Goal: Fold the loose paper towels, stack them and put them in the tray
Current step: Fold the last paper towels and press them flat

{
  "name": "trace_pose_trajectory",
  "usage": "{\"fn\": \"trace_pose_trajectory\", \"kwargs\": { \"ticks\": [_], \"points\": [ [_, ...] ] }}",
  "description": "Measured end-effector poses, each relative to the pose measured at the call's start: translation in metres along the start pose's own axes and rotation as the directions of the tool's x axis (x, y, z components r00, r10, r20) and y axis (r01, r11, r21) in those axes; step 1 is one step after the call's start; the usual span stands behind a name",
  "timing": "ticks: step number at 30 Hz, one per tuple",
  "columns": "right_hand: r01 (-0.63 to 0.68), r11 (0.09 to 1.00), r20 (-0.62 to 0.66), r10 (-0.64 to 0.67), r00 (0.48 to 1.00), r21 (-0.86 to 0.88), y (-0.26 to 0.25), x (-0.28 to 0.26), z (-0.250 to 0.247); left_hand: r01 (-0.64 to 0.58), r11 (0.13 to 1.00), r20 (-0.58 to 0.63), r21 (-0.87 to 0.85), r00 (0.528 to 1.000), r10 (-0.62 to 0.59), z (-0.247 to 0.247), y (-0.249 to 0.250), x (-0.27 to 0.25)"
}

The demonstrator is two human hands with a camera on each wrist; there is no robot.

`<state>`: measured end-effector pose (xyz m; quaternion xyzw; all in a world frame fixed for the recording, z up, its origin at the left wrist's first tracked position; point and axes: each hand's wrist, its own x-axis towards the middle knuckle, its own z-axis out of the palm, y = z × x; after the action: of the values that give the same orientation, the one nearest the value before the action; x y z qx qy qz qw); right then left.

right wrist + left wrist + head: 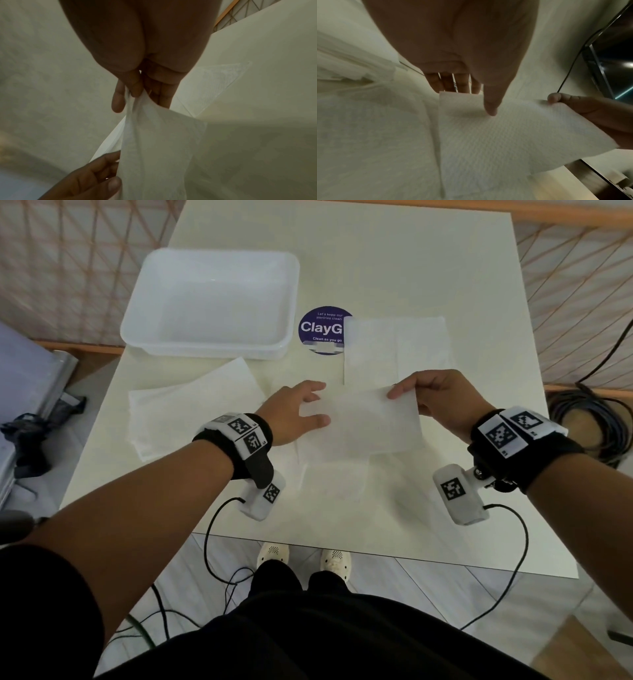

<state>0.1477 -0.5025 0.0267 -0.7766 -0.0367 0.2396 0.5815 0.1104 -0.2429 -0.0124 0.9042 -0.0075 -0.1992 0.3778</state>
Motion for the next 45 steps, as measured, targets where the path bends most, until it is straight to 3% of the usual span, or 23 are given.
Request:
{"fn": "trace_pose_trajectory", "kwargs": {
  "ticks": [5,6,10,14,19,39,45],
  "points": [
    [-0.099,0.986,-0.066,0.109,0.992,0.137,-0.002,0.005,-0.002,0.017,0.999,-0.091,0.040,0.996,-0.014,-0.003,-0.003,0.008],
    [-0.094,0.985,-0.080,0.107,0.991,0.145,-0.001,0.007,0.000,0.022,1.000,-0.092,-0.004,0.996,-0.022,-0.005,-0.003,0.007],
    [-0.017,0.990,-0.186,-0.009,0.983,-0.141,0.003,0.012,0.007,0.041,0.975,-0.116,-0.220,0.991,-0.068,-0.018,-0.003,0.003],
    [-0.062,0.995,-0.278,0.039,0.960,-0.074,0.004,0.016,0.010,0.073,0.914,-0.190,-0.399,0.968,-0.161,-0.030,-0.011,-0.004],
    [-0.143,0.988,-0.229,0.152,0.961,0.057,0.001,0.017,0.013,0.122,0.817,-0.198,-0.564,0.940,-0.278,-0.033,-0.020,-0.012],
    [-0.141,0.988,-0.173,0.149,0.974,0.057,0.001,0.013,0.020,0.131,0.805,-0.196,-0.578,0.936,-0.293,-0.031,-0.027,-0.026],
    [-0.209,0.978,-0.168,0.201,0.965,-0.026,0.008,0.017,0.021,0.192,0.774,-0.138,-0.604,0.931,-0.338,-0.028,-0.030,-0.025]
  ]
}}
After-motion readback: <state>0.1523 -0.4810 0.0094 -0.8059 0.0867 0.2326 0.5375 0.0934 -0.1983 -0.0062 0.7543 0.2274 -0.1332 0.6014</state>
